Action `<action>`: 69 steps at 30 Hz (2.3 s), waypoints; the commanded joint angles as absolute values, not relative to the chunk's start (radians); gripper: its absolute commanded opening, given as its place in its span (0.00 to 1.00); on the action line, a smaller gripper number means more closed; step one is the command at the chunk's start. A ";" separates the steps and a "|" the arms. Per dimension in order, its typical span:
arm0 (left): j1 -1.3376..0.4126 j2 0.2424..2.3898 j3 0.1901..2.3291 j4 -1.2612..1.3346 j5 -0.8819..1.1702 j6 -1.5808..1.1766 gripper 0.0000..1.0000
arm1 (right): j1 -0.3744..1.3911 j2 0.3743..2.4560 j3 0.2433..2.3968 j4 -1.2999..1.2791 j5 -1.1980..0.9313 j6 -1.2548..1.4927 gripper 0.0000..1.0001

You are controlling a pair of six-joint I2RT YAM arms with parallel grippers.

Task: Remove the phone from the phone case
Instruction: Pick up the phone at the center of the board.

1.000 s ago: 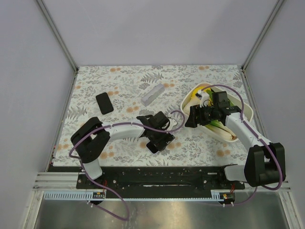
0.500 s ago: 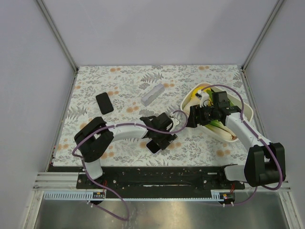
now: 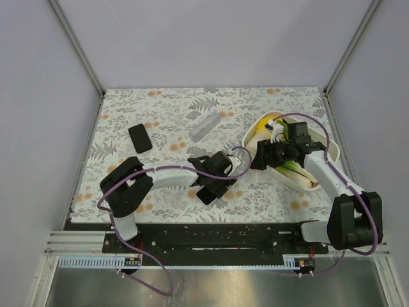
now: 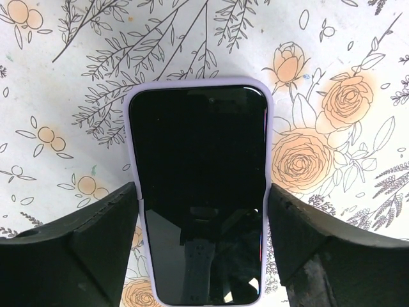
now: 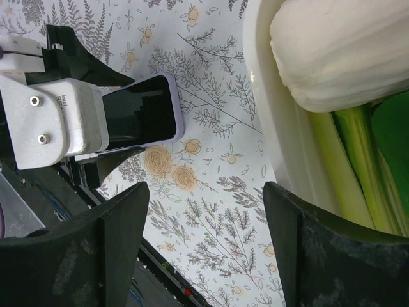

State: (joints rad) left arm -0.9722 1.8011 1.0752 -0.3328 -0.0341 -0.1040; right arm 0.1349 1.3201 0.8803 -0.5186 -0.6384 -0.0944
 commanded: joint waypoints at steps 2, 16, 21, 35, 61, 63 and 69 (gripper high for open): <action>-0.976 1.852 1.020 -0.377 -0.028 -0.084 0.50 | 0.123 1.327 0.899 -0.511 -0.660 -0.106 0.81; -0.976 1.700 1.043 -0.354 -0.009 -0.017 0.00 | 0.138 1.457 0.940 -0.522 -0.735 -0.060 0.80; -0.976 1.658 1.048 -0.350 0.018 -0.008 0.00 | 0.158 1.511 0.954 -0.508 -0.768 -0.032 0.80; -0.976 1.615 1.080 -0.350 0.055 0.023 0.00 | 0.256 1.632 0.999 -0.425 -0.861 0.038 0.80; -0.976 1.583 1.131 -0.362 0.048 0.012 0.00 | 0.397 1.813 1.032 -0.364 -1.020 0.081 0.58; -0.977 1.583 1.128 -0.357 0.043 0.012 0.00 | 0.399 1.809 1.034 -0.364 -1.040 0.080 0.46; -0.974 1.591 1.129 -0.350 0.040 0.008 0.00 | 0.399 1.796 1.034 -0.360 -1.065 0.075 0.15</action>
